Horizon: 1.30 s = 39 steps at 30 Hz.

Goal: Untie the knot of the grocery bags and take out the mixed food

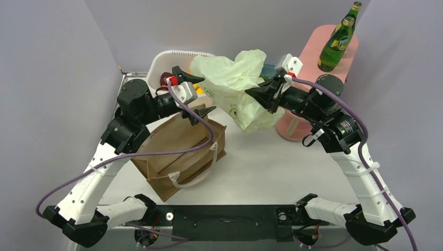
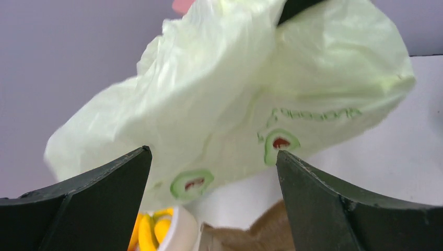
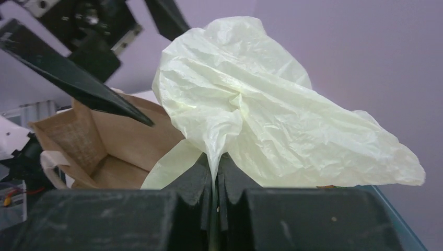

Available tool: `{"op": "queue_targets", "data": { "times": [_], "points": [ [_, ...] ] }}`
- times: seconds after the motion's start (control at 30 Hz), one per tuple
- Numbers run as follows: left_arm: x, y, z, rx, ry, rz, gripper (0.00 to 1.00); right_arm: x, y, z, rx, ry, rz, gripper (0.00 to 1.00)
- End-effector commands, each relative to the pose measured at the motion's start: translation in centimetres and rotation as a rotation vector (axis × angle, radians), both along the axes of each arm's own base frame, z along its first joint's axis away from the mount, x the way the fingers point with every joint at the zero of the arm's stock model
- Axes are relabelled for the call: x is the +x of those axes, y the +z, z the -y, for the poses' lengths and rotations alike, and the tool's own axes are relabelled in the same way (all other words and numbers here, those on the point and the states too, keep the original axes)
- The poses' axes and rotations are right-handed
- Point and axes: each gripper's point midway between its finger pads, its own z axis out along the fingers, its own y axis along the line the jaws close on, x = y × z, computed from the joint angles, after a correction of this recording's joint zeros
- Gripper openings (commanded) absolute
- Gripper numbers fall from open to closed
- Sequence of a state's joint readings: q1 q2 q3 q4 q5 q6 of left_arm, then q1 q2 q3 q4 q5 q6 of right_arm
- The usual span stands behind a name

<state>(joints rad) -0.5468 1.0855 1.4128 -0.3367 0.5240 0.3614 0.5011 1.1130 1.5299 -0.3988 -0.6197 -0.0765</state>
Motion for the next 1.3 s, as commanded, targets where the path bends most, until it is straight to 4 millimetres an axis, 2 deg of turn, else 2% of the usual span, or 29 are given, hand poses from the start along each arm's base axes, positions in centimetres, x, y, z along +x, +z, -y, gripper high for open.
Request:
{"op": "queue_targets", "data": {
  "times": [0.0, 0.1, 0.2, 0.23, 0.37, 0.47, 0.53, 0.57, 0.6, 0.63, 0.67, 0.7, 0.73, 0.77, 0.8, 0.83, 0.87, 0.9, 0.93, 0.97, 1.0, 1.03, 1.07, 1.1, 1.13, 1.17, 1.2, 1.23, 1.27],
  "points": [
    [-1.0, 6.4, 2.8, -0.094, -0.093, 0.253, 0.89, -2.8, 2.7, -2.9, 0.011, 0.122, 0.092, 0.0],
    [-2.2, 5.5, 4.6, -0.051, -0.136, 0.316, 0.89, -4.4, 3.3, -4.8, 0.002, 0.184, 0.132, 0.0],
    [-4.8, 3.5, 6.5, 0.049, -0.216, 0.416, 0.93, -5.0, 3.8, -6.1, -0.006, 0.224, 0.15, 0.0],
    [-5.2, 2.9, 6.5, 0.069, -0.218, 0.442, 0.94, -5.5, 4.3, -6.5, 0.0, 0.243, 0.163, 0.0],
    [-7.6, 2.7, 7.5, 0.046, -0.259, 0.473, 0.94, -6.8, 4.4, -8.1, -0.034, 0.304, 0.24, 0.0],
    [-7.7, 3.7, 7.6, -0.012, -0.225, 0.438, 0.92, -8.5, 4.1, -9.4, -0.071, 0.35, 0.336, 0.0],
    [-7.2, 4.2, 7.4, -0.04, -0.19, 0.404, 0.8, -9.3, 4.2, -10.0, -0.082, 0.374, 0.384, 0.0],
    [-7.0, 4.6, 7.3, -0.071, -0.17, 0.376, 0.68, -9.4, 4.5, -10.1, -0.08, 0.373, 0.41, 0.0],
    [-6.3, 4.8, 7.0, -0.089, -0.124, 0.35, 0.61, -9.8, 4.6, -10.3, -0.077, 0.381, 0.42, 0.0],
    [-6.2, 5.2, 6.8, -0.12, -0.107, 0.321, 0.45, -9.7, 5.2, -10.2, -0.059, 0.365, 0.439, 0.0],
    [-5.9, 5.3, 6.3, -0.13, -0.075, 0.308, 0.39, -9.6, 5.1, -10.2, -0.055, 0.359, 0.439, 0.0],
    [-5.8, 5.4, 6.0, -0.142, -0.062, 0.3, 0.28, -9.5, 6.0, -9.8, -0.032, 0.335, 0.457, 0.0],
    [-5.6, 5.4, 5.4, -0.145, -0.031, 0.297, 0.23, -9.3, 6.0, -9.7, -0.028, 0.321, 0.459, 0.0],
    [-5.1, 5.3, 4.9, -0.142, 0.007, 0.298, 0.14, -9.1, 6.8, -9.2, -0.004, 0.288, 0.471, 0.08],
    [-4.9, 5.5, 4.3, -0.143, 0.033, 0.301, 0.04, -8.7, 7.2, -8.9, 0.007, 0.252, 0.471, 0.12],
    [-4.1, 5.2, 3.6, -0.132, 0.086, 0.286, 0.01, -8.6, 8.2, -8.3, 0.042, 0.222, 0.475, 0.2],
    [-4.0, 5.8, 2.9, -0.146, 0.111, 0.272, 0.0, -7.8, 8.9, -7.5, 0.071, 0.156, 0.452, 0.24],
    [-3.2, 5.4, 2.0, -0.134, 0.151, 0.245, 0.0, -7.2, 9.9, -6.9, 0.106, 0.109, 0.45, 0.37],
    [-2.7, 6.2, 0.6, -0.168, 0.19, 0.215, 0.0, -6.3, 10.9, -6.1, 0.147, 0.045, 0.409, 0.45],
    [-2.4, 5.9, 0.0, -0.165, 0.206, 0.186, 0.0, -5.1, 11.6, -5.2, 0.175, -0.01, 0.396, 0.6],
    [-2.0, 6.4, -1.5, -0.196, 0.242, 0.154, 0.0, -4.1, 12.4, -4.4, 0.229, -0.056, 0.337, 0.65],
    [-1.8, 5.5, -2.1, -0.172, 0.255, 0.117, 0.0, -2.3, 12.8, -2.9, 0.255, -0.123, 0.315, 0.75],
    [-1.5, 5.7, -3.7, -0.192, 0.298, 0.093, 0.0, -1.3, 12.7, -2.4, 0.3, -0.151, 0.245, 0.81],
    [-1.4, 4.8, -4.4, -0.168, 0.316, 0.062, 0.0, 0.6, 12.2, -1.1, 0.306, -0.211, 0.216, 0.82],
    [-1.3, 3.9, -6.0, -0.15, 0.357, 0.041, 0.0, 1.4, 11.5, -1.1, 0.336, -0.209, 0.142, 0.83],
    [-1.5, 3.4, -6.6, -0.139, 0.365, 0.034, 0.0, 3.0, 10.7, 0.1, 0.338, -0.252, 0.109, 0.83],
    [-1.8, 2.2, -8.0, -0.111, 0.394, 0.012, 0.0, 3.6, 9.7, -0.1, 0.338, -0.239, 0.054, 0.84],
    [-2.2, 1.1, -8.3, -0.084, 0.392, -0.008, 0.0, 4.6, 8.8, 0.5, 0.327, -0.264, 0.029, 0.85],
    [-2.9, -0.2, -9.2, -0.045, 0.401, -0.031, 0.0, 5.1, 7.6, 0.2, 0.305, -0.253, -0.009, 0.85]
  ]
}}
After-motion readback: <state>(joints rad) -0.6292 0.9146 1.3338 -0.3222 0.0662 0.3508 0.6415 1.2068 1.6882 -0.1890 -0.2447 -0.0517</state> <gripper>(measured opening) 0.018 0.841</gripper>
